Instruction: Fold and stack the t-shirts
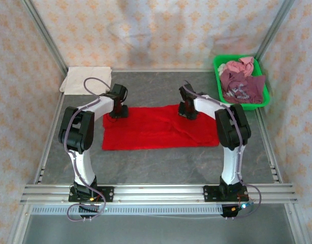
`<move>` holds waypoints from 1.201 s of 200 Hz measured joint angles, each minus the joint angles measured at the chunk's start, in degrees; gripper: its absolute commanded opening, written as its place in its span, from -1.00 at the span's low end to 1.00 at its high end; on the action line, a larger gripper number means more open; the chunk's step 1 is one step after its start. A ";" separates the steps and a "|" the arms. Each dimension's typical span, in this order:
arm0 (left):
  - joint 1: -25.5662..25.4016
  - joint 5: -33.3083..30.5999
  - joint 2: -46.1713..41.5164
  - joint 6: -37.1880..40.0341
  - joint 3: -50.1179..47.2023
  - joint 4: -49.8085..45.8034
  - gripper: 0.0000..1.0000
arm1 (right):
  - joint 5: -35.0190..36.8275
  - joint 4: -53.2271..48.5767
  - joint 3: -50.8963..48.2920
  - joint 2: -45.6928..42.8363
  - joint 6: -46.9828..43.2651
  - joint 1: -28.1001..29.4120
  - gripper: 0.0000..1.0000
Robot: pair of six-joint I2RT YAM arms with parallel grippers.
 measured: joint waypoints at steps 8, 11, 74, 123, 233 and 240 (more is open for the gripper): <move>0.42 0.42 -0.55 -0.48 -1.86 0.92 -0.20 | -0.85 0.87 2.34 1.77 -0.28 0.00 -0.49; 0.44 0.76 -1.07 -0.66 -2.34 1.25 -0.20 | -1.18 1.25 3.63 2.62 -0.42 0.00 -0.48; -1.97 6.64 -15.58 -5.33 -18.91 0.33 -0.20 | -3.23 1.62 18.56 9.64 -5.11 -0.04 -0.29; -2.62 7.48 -18.27 -4.90 -12.31 -4.61 -0.17 | -1.33 7.37 -2.16 -8.33 1.09 -1.42 -0.26; -1.42 6.19 2.27 -1.09 3.26 -1.27 -0.20 | -0.57 11.80 -7.28 -4.33 7.72 -6.73 -0.40; -1.20 6.03 1.05 -1.31 1.75 -0.61 -0.20 | -1.42 11.82 -5.46 -2.29 7.28 -6.82 -0.41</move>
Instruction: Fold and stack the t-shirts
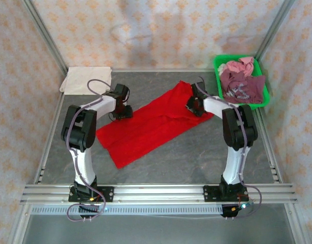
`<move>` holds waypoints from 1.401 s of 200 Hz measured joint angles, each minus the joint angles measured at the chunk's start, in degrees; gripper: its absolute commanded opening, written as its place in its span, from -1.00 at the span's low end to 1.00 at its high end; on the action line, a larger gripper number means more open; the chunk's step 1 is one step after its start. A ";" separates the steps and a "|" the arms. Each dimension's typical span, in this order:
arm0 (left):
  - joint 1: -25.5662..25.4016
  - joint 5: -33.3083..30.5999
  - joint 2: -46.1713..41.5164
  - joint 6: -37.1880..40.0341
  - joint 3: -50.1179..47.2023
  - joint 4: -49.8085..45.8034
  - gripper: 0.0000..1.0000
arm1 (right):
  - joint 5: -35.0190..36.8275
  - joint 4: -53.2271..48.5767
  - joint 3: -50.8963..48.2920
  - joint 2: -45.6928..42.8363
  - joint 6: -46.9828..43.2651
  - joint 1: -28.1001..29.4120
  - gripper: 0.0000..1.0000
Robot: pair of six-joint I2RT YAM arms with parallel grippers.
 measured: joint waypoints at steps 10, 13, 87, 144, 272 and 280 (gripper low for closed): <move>0.02 0.04 -1.88 -0.28 -3.10 0.48 -0.20 | -1.38 -0.09 2.95 2.60 -0.68 0.00 -0.41; 0.02 0.04 -2.43 -0.42 -4.00 0.55 -0.19 | -1.64 0.00 3.85 3.10 -0.85 0.00 -0.41; -1.40 6.16 -17.51 -6.36 -21.90 1.38 -0.19 | -6.69 -0.92 19.71 11.23 -6.88 0.00 -0.38; -2.32 5.49 -20.46 -7.26 -17.88 -0.90 -0.18 | -7.72 7.93 -4.33 -9.07 1.64 -2.89 -0.32; -19.34 -2.45 -3.91 9.01 9.53 -2.56 0.33 | -17.66 16.09 -12.26 -4.74 7.50 -2.40 -0.57; -20.63 -2.89 -1.81 10.62 12.31 -2.80 0.33 | -17.77 16.31 -12.15 -4.33 7.54 -2.21 -0.72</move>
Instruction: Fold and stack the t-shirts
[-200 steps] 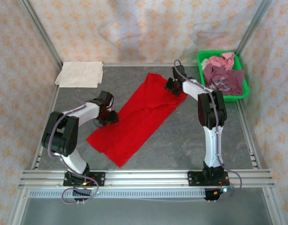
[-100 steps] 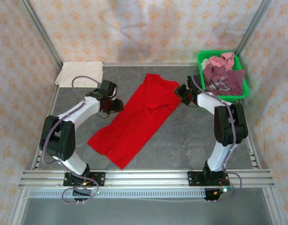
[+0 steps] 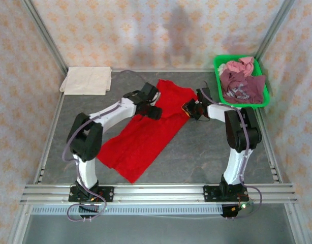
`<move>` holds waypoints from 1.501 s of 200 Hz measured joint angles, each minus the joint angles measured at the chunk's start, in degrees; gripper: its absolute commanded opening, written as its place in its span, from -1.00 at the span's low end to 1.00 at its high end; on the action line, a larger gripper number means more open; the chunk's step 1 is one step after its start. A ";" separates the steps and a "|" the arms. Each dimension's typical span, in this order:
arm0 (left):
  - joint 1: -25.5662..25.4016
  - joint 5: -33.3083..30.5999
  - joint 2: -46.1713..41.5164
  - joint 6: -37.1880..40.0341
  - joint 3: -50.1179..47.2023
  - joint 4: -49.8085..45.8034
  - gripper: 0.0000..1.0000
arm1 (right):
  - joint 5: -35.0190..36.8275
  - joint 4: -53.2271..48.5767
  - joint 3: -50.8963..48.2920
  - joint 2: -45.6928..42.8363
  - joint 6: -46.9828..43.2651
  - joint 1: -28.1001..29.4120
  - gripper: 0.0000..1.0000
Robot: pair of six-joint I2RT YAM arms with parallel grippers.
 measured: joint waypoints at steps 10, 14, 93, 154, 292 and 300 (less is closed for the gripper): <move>-1.46 -0.33 2.99 2.03 3.39 -0.02 0.33 | 0.02 0.26 0.02 0.02 -0.02 0.15 -0.78; -1.95 -0.35 3.93 2.75 4.52 -0.02 0.33 | 0.09 0.37 0.02 0.00 0.24 0.15 -0.78; -4.90 -1.84 21.27 11.30 22.21 -3.08 0.00 | 3.10 0.24 0.00 -9.70 -1.88 -0.66 -0.84; -4.85 -4.85 25.66 11.80 27.12 -4.61 -0.23 | 3.91 -1.22 -1.16 -10.88 -3.74 -1.05 -0.46; -2.51 -5.25 25.94 9.64 29.79 -5.53 -0.23 | 1.46 4.20 -6.95 -4.63 -2.97 0.46 -0.45; -2.49 -5.22 25.94 9.46 29.79 -5.53 -0.23 | 0.94 4.26 -6.58 -3.89 -2.71 0.87 -0.47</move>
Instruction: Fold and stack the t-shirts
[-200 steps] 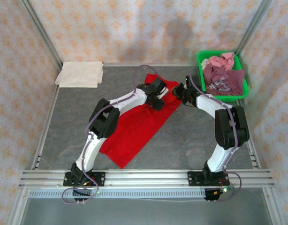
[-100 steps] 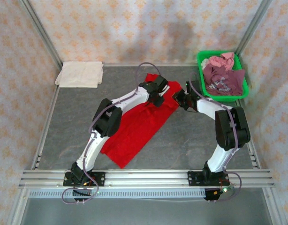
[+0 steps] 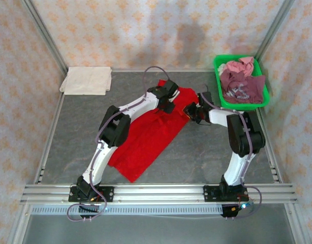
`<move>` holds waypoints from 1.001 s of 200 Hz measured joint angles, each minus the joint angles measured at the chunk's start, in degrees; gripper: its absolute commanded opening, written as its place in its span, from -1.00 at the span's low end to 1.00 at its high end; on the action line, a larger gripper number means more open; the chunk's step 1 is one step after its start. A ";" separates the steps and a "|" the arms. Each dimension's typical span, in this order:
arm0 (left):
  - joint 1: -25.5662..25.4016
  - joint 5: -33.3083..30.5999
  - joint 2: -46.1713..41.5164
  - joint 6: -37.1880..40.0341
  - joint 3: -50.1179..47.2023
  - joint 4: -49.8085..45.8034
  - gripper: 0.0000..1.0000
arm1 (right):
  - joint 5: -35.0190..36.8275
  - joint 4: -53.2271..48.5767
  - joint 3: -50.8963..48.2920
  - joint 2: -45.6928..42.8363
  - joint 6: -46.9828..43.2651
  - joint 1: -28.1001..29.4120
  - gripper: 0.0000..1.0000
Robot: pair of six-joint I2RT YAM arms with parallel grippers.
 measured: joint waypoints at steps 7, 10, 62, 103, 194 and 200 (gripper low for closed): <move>0.00 0.00 0.00 -0.17 0.00 0.00 -0.23 | -0.50 0.48 0.48 0.81 0.22 0.31 -0.52; 0.00 0.00 0.00 -0.20 0.00 0.00 -0.23 | -0.59 0.72 0.68 1.14 0.17 0.46 -0.54; 0.02 0.35 0.00 -0.76 0.00 0.00 -0.18 | -1.55 4.04 1.53 2.75 2.10 1.27 -0.80; 0.39 0.48 0.00 -1.05 0.00 0.04 -0.13 | -1.11 3.91 1.95 2.56 2.49 1.27 -1.00; 3.28 1.09 -15.87 -7.13 -8.50 2.32 0.16 | -0.39 -3.37 1.99 -4.55 5.25 1.25 -1.00; 3.56 1.11 -18.12 -7.45 -9.62 3.08 0.16 | -0.59 -3.85 1.99 -4.74 5.75 1.25 -1.00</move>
